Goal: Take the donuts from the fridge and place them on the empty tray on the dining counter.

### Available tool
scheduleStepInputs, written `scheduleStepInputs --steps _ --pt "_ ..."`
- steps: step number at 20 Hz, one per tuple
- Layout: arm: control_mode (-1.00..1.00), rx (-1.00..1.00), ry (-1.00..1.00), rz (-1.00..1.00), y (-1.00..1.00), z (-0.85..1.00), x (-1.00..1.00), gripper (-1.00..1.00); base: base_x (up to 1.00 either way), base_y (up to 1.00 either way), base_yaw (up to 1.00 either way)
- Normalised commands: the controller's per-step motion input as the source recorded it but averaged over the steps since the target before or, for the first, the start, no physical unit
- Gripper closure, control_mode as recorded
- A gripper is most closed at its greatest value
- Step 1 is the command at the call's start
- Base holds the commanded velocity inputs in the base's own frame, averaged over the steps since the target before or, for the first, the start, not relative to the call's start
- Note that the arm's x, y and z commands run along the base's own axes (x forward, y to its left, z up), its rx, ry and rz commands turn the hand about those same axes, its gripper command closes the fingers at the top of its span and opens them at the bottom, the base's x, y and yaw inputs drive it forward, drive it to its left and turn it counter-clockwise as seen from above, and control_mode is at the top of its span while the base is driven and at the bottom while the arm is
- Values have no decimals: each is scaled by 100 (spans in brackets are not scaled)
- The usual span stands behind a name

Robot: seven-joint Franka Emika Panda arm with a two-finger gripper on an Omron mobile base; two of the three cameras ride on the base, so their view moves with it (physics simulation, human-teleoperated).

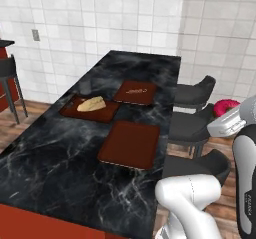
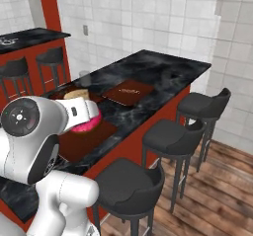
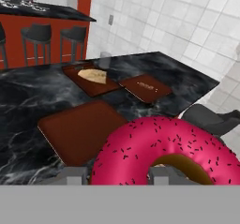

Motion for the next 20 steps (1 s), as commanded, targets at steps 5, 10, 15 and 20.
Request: scheduleStepInputs --steps 5,10,15,20 --pt "100 0 0 0 0 0 0 100 100 42 40" --pt "100 0 0 0 0 0 0 100 97 6 64" --pt "100 0 0 0 0 0 0 100 90 0 71" --pt "100 0 0 0 0 0 0 100 92 1 69"
